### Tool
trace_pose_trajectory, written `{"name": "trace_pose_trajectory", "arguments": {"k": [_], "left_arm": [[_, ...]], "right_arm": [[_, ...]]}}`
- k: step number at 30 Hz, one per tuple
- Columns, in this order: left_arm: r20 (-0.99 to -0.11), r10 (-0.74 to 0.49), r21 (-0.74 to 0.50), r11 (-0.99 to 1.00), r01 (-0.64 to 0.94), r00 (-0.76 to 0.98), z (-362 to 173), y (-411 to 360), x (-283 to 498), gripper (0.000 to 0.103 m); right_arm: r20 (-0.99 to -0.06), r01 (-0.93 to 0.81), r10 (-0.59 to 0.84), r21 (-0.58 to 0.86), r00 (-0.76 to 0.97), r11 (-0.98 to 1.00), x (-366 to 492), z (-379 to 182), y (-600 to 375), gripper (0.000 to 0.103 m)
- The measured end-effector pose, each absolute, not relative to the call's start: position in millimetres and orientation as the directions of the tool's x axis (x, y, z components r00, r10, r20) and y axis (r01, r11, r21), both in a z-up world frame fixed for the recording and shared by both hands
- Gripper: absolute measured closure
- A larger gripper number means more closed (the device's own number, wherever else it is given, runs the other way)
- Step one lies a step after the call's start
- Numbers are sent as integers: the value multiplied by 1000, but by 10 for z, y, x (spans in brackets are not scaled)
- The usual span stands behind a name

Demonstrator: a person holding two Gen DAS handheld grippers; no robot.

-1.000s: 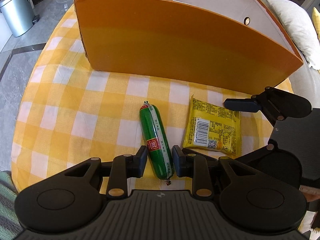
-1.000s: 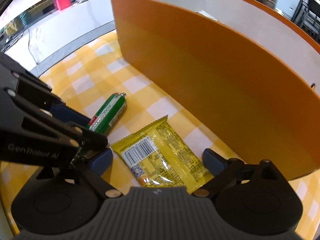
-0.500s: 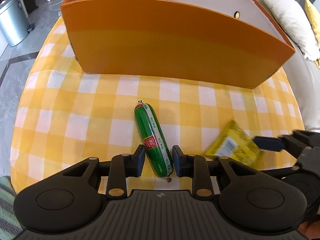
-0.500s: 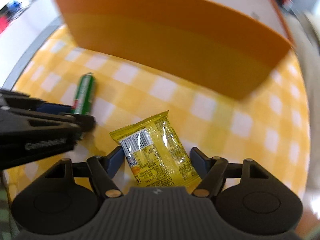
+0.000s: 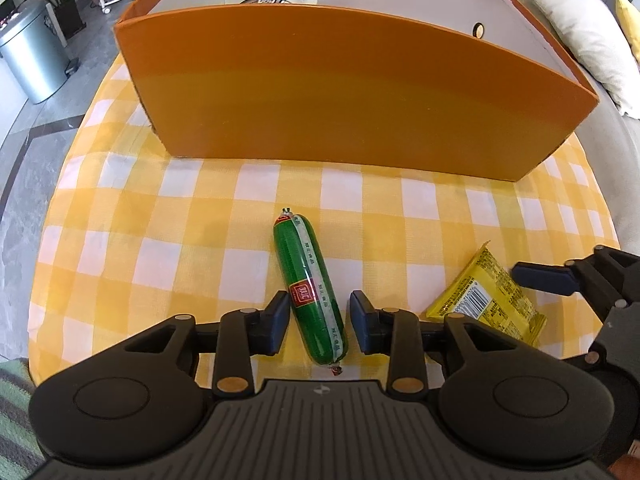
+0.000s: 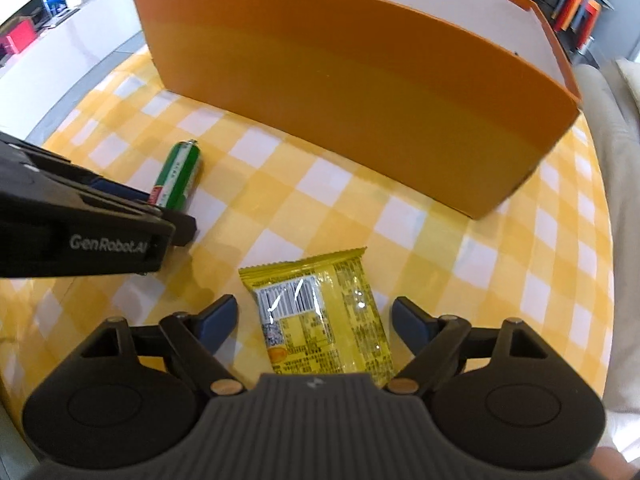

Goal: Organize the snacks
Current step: 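Grasp the green sausage stick with left gripper while right grasps the yellow snack pack, then carry both items over the orange box and open both grippers to drop them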

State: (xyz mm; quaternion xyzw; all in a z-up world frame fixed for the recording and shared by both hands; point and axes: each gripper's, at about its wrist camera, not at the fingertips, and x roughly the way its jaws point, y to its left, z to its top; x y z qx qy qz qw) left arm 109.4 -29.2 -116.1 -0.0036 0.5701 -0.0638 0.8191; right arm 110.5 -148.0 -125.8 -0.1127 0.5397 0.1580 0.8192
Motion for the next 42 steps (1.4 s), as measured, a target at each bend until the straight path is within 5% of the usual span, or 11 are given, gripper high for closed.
{"name": "trace_pose_trajectory", "arguments": {"k": [2, 9, 29, 42], "left_arm": [[-934, -103, -71, 992, 104, 343, -1163, -305, 1103, 72], [-925, -115, -79, 990, 113, 362, -1180, -304, 1115, 77], [-885, -229, -192, 973, 130, 405, -898, -142, 881, 79], [-799, -279, -227, 960, 162, 533, -264, -74, 703, 79]], "right_arm": [[-920, -372, 158, 15, 358, 928, 1128, -1258, -1530, 23], [-918, -340, 137, 3, 371, 940, 1146, -1196, -1548, 50], [-885, -131, 253, 219, 391, 967, 1108, -806, -1886, 51], [-844, -102, 208, 182, 494, 978, 962, -402, -2000, 51]]}}
